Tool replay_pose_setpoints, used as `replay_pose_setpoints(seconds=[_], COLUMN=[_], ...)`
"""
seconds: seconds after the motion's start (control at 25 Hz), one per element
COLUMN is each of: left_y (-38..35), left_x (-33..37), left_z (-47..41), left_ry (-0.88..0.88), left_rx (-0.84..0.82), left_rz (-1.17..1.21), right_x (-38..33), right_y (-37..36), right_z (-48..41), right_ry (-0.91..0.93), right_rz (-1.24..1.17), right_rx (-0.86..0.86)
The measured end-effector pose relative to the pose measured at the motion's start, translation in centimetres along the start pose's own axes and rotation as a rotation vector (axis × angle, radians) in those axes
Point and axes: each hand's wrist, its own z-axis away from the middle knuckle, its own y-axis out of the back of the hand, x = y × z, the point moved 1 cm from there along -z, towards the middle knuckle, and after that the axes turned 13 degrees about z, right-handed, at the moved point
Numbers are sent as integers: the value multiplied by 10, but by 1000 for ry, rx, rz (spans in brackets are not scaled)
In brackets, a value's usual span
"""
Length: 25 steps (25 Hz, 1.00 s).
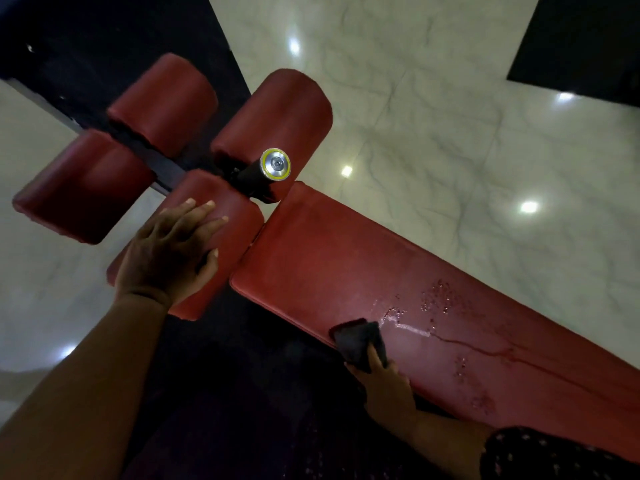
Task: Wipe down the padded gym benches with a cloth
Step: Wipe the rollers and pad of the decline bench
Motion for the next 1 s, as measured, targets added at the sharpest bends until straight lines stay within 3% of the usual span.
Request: replay_pose_setpoints(seconds=[0.16, 0.24, 0.36, 0.4, 0.52, 0.68, 0.92, 1.0], left_y=[4, 10, -10, -30, -116, -208, -284, -305], left_x=[5, 11, 58, 79, 128, 149, 167, 171], left_z=[-5, -1, 29, 40, 53, 6, -89, -123], left_ry=[-155, -186, -109, -161, -363, -242, -428, -468], left_rx=[-92, -84, 81, 44, -287, -514, -587, -583], left_rz=[-66, -34, 173, 232, 266, 260, 151, 100], right_x=[42, 51, 43, 40, 46, 71, 93, 92], right_y=[17, 26, 26, 24, -2, -21, -25, -29], right_z=[-10, -13, -11, -8, -4, -10, -18, -19], right_ry=[256, 338, 189, 154, 188, 221, -213, -227], right_rz=[346, 404, 323, 264, 294, 374, -127, -170], right_rx=[33, -2, 128, 114, 162, 252, 317, 335])
